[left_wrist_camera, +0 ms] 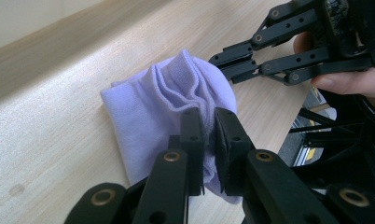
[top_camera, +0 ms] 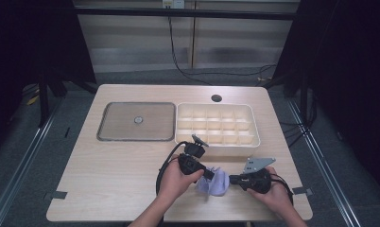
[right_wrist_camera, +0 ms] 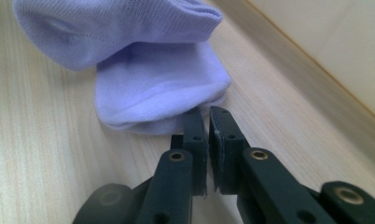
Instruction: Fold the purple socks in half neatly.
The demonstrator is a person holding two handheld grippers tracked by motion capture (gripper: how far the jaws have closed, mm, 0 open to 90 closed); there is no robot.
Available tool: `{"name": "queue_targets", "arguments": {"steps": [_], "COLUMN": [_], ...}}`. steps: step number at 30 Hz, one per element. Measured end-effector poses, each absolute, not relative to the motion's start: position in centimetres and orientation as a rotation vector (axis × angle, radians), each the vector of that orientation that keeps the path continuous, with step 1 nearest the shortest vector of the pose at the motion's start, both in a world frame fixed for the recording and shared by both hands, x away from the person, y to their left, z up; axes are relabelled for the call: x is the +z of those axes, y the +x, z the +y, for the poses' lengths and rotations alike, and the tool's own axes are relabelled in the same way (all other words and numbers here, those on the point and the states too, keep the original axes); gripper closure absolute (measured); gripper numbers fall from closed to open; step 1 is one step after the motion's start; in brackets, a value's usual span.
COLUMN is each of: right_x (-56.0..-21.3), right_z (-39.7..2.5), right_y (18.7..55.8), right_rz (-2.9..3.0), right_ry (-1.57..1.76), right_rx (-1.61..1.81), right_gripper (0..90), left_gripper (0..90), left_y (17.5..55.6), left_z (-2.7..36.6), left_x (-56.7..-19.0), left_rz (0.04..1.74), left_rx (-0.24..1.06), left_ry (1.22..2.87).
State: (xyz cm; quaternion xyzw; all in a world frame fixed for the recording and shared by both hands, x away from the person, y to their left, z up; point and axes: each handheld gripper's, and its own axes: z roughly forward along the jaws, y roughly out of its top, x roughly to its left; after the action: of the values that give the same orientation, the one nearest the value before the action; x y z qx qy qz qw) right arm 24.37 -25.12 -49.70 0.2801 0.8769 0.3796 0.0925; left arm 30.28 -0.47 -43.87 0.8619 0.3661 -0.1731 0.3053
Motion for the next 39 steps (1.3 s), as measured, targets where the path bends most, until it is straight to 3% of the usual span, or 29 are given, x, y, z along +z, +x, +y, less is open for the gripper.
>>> {"name": "queue_targets", "arguments": {"steps": [39], "right_x": [-49.9], "right_z": [-25.1], "right_y": [24.1], "right_rz": [2.663], "right_ry": [0.819], "right_rx": [1.117], "right_gripper": [87.7], "left_gripper": [82.6], "left_y": [29.8], "left_z": [-2.9], "left_x": [-44.5], "left_rz": [0.958], "left_rx": [-0.450], "left_ry": [2.295]}}
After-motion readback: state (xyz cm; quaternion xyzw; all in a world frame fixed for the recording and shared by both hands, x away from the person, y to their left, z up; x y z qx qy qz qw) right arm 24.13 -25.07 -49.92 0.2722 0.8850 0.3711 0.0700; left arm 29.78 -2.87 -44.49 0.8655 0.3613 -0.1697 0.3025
